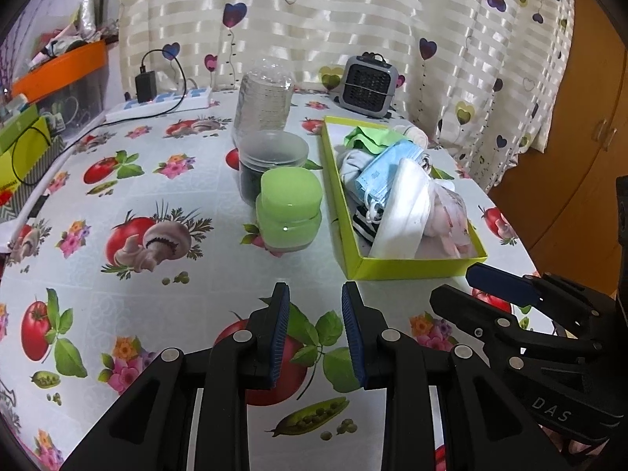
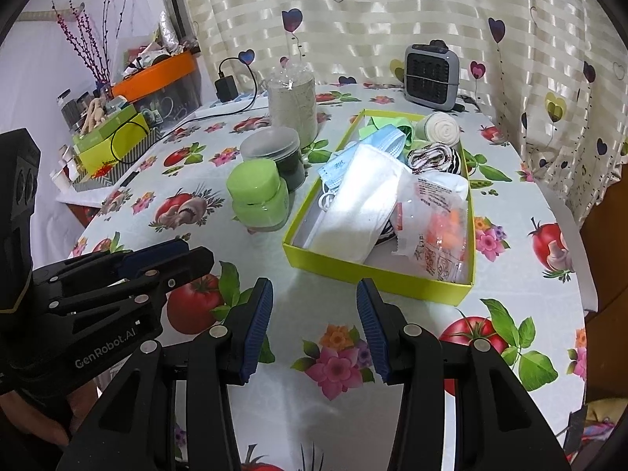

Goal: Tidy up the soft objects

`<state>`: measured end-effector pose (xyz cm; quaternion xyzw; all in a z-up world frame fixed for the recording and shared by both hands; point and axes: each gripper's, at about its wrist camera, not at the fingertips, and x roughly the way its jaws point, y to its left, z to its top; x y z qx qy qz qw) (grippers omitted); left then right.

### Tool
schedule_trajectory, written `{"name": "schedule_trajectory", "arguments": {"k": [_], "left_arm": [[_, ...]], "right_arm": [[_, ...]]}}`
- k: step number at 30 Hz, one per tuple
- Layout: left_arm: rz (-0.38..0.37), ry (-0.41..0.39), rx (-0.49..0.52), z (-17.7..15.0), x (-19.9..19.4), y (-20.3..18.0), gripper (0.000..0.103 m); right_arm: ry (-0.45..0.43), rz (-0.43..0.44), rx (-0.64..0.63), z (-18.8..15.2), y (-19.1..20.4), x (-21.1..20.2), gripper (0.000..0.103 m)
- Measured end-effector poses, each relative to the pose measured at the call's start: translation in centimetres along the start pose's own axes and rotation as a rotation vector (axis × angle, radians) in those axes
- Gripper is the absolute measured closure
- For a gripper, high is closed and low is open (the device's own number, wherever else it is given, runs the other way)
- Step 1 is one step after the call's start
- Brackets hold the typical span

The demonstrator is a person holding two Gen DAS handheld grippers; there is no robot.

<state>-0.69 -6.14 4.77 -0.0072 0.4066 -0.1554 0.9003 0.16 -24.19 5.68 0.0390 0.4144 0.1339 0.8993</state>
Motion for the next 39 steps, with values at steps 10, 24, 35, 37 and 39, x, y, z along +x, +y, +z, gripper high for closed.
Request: {"name": "schedule_trajectory", "arguments": {"k": [10, 24, 35, 37, 39], "left_arm": [[-0.004, 0.001, -0.023, 0.03, 0.19, 0.59, 0.077], [0.032, -0.005, -0.004, -0.13, 0.17, 0.08, 0.077], [0.034, 0.0, -0.008, -0.09, 0.18, 0.11, 0.077], [0.034, 0.003, -0.01, -0.06, 0.21, 0.14, 0.077], [0.044, 0.003, -0.006, -0.07, 0.22, 0.14, 0.077]], "right_arm": [[0.001, 0.0, 0.001, 0.04, -0.01, 0.02, 0.057], [0.002, 0.001, 0.001, 0.04, -0.05, 0.08, 0.057], [0.003, 0.001, 0.002, 0.01, -0.03, 0.13, 0.057], [0.002, 0.001, 0.001, 0.01, -0.02, 0.13, 0.057], [0.002, 0.002, 0.002, 0.01, -0.02, 0.14, 0.057]]}}
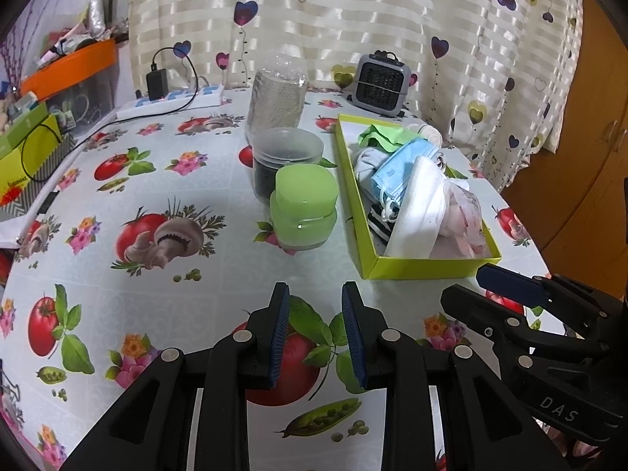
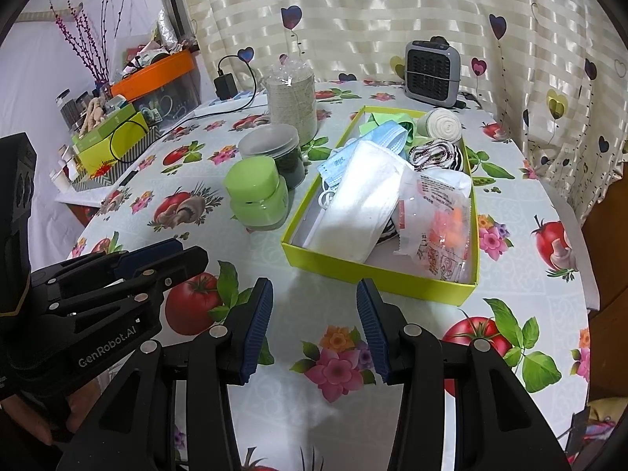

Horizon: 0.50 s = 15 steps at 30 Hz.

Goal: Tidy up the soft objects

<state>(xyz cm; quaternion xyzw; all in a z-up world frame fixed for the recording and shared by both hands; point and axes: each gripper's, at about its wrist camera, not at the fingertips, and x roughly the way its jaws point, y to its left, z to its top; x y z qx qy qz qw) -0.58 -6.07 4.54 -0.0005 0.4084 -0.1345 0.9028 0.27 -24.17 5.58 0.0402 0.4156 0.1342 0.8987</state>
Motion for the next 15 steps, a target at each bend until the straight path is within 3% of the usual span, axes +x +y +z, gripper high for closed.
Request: {"name": "schedule_trajectory", "arguments": {"k": [15], "left_arm": [[0.027, 0.005, 0.003, -0.18, 0.14, 0.15, 0.077]], "right_arm": [[0.0, -0.001, -0.001, -0.01, 0.07, 0.04, 0.057]]}}
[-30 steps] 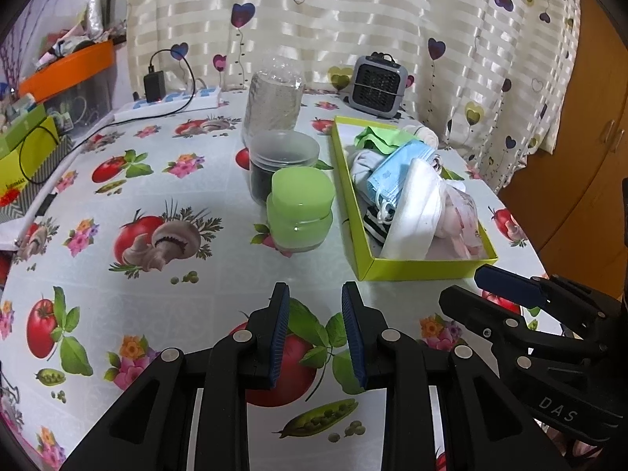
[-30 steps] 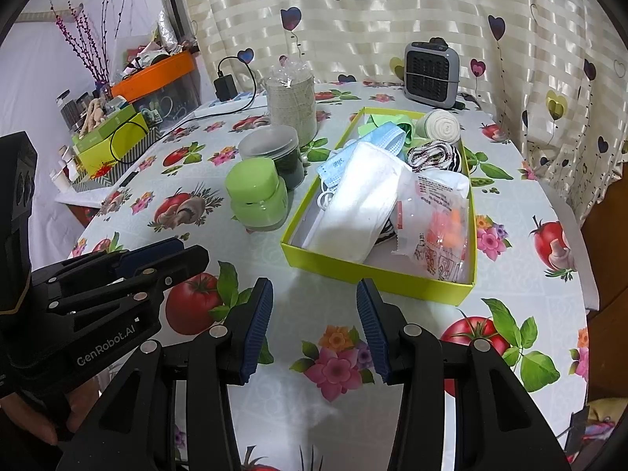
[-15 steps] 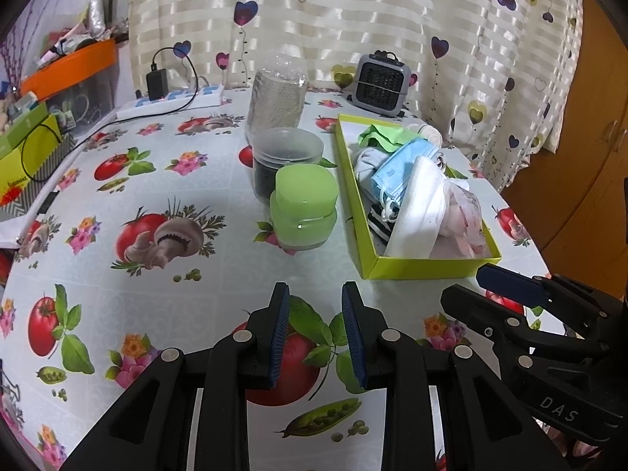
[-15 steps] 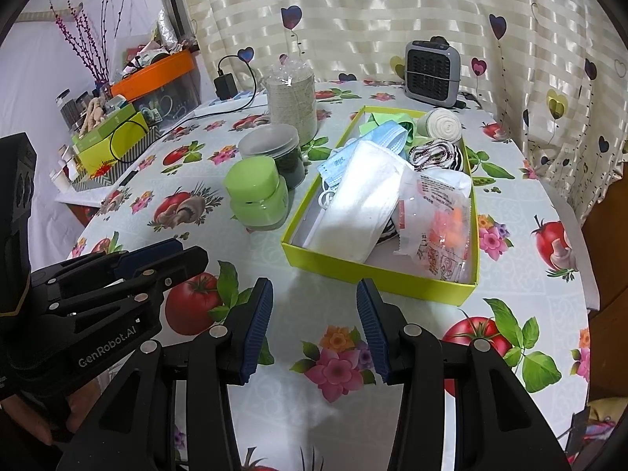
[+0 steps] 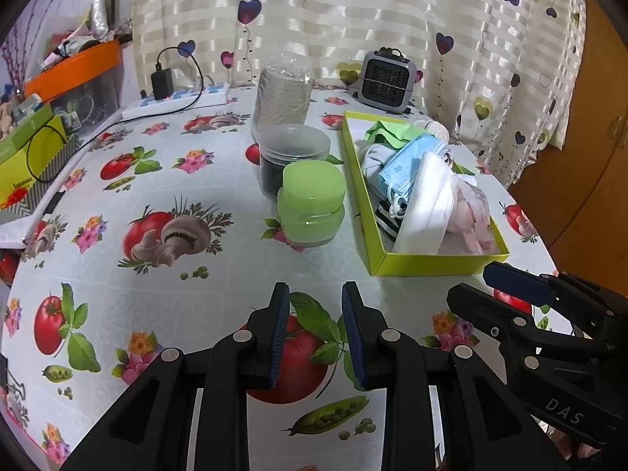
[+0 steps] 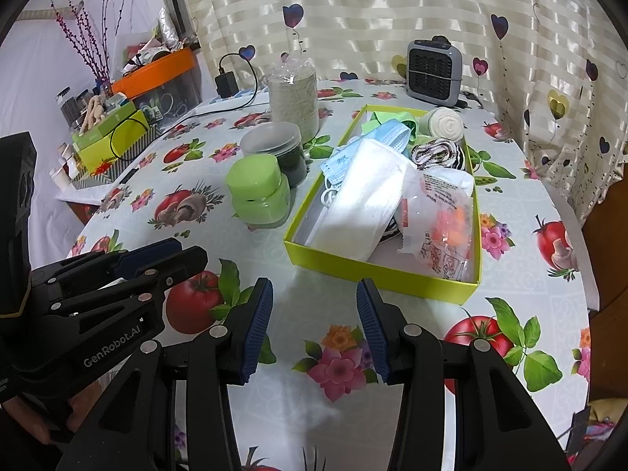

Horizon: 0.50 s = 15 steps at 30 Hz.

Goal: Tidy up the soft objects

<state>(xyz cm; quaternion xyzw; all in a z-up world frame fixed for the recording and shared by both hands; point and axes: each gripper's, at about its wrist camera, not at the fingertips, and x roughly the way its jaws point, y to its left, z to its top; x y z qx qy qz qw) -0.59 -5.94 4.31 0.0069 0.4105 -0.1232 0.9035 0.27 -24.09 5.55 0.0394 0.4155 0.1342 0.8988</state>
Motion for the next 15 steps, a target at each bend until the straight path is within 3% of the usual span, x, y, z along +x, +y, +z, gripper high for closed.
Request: {"name": "schedule_trajectory", "arguments": {"k": [15], "left_arm": [[-0.003, -0.002, 0.0, 0.2, -0.16, -0.06, 0.077]], "right_arm": [[0.0, 0.0, 0.0, -0.03, 0.06, 0.0, 0.057]]}}
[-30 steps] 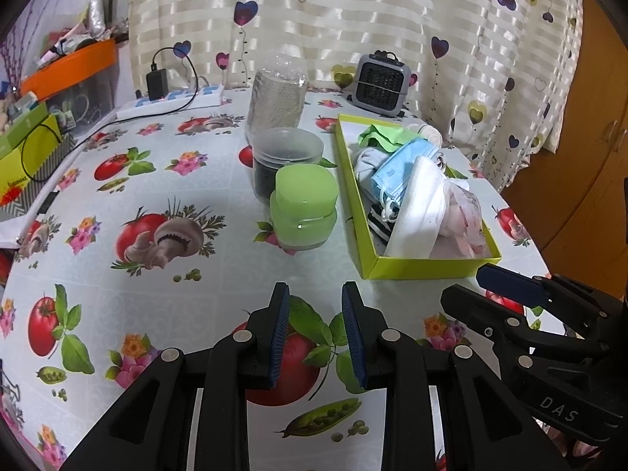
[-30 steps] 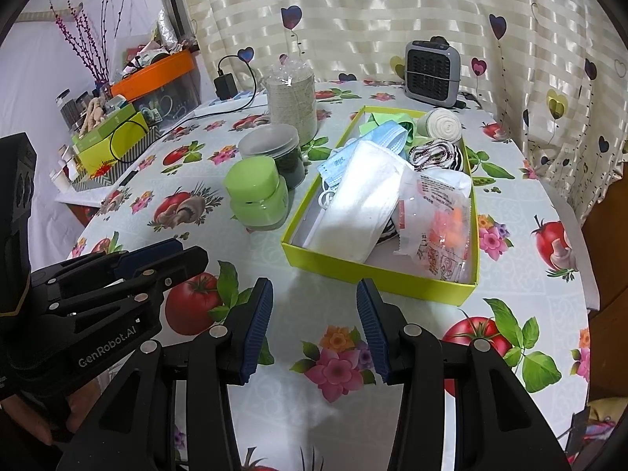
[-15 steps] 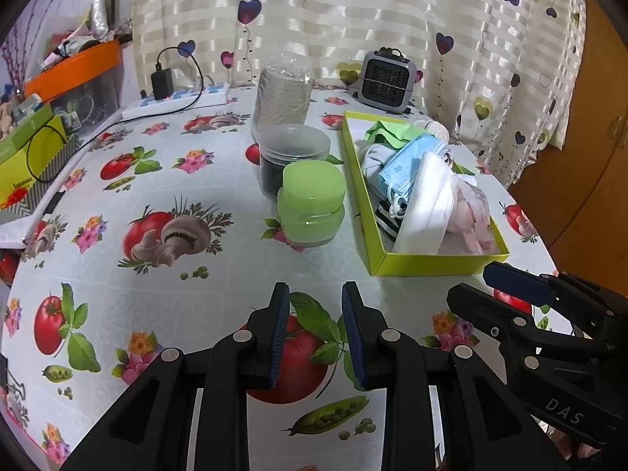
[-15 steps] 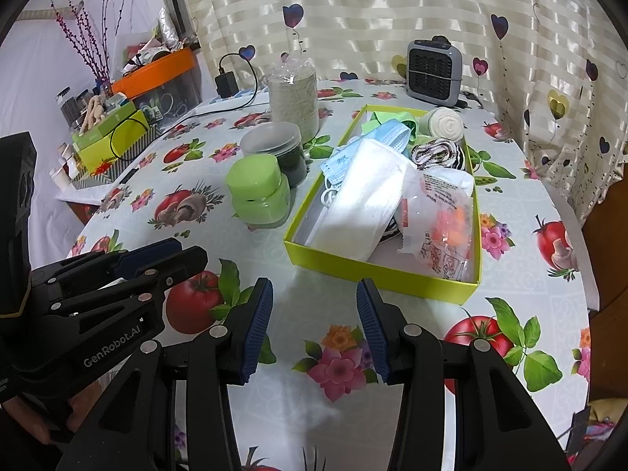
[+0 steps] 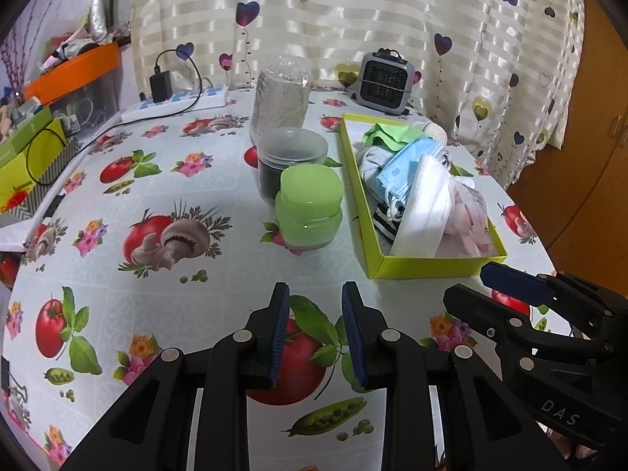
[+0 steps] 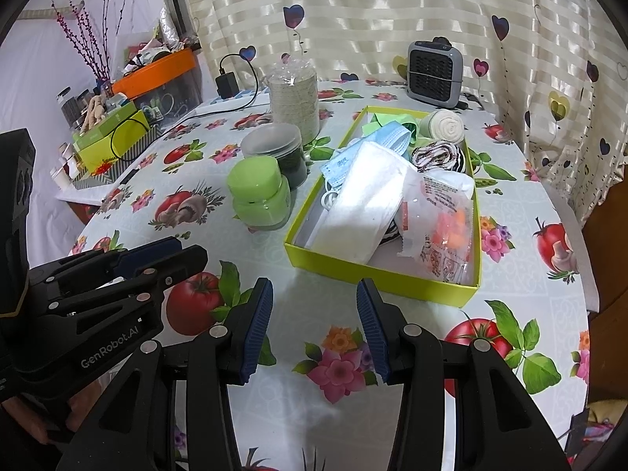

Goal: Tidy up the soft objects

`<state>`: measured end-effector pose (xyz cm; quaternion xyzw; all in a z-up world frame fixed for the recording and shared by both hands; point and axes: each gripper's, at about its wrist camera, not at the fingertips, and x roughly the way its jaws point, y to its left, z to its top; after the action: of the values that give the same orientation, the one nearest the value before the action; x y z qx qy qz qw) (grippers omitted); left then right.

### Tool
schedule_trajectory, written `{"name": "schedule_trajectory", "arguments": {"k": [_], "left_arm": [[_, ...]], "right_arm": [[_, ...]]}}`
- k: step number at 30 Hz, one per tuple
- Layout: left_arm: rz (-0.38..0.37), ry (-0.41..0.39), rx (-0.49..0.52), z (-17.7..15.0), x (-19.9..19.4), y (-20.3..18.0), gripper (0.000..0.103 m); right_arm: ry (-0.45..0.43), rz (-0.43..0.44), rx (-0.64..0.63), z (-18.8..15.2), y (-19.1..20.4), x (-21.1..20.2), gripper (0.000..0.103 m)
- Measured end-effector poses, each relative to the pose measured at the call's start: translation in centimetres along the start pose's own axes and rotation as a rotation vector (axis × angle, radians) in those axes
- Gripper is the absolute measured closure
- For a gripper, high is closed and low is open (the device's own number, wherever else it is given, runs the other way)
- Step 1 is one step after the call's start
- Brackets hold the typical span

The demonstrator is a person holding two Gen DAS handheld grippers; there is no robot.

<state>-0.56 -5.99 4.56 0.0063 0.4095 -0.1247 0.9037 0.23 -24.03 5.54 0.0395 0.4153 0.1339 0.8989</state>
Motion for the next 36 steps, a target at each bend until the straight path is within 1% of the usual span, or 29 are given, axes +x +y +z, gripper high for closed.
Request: {"name": "schedule_trajectory", "arguments": {"k": [36], "left_arm": [[0.0, 0.006, 0.004, 0.24, -0.04, -0.16, 0.077]], "right_arm": [[0.004, 0.0, -0.001, -0.07, 0.15, 0.09, 0.057]]}}
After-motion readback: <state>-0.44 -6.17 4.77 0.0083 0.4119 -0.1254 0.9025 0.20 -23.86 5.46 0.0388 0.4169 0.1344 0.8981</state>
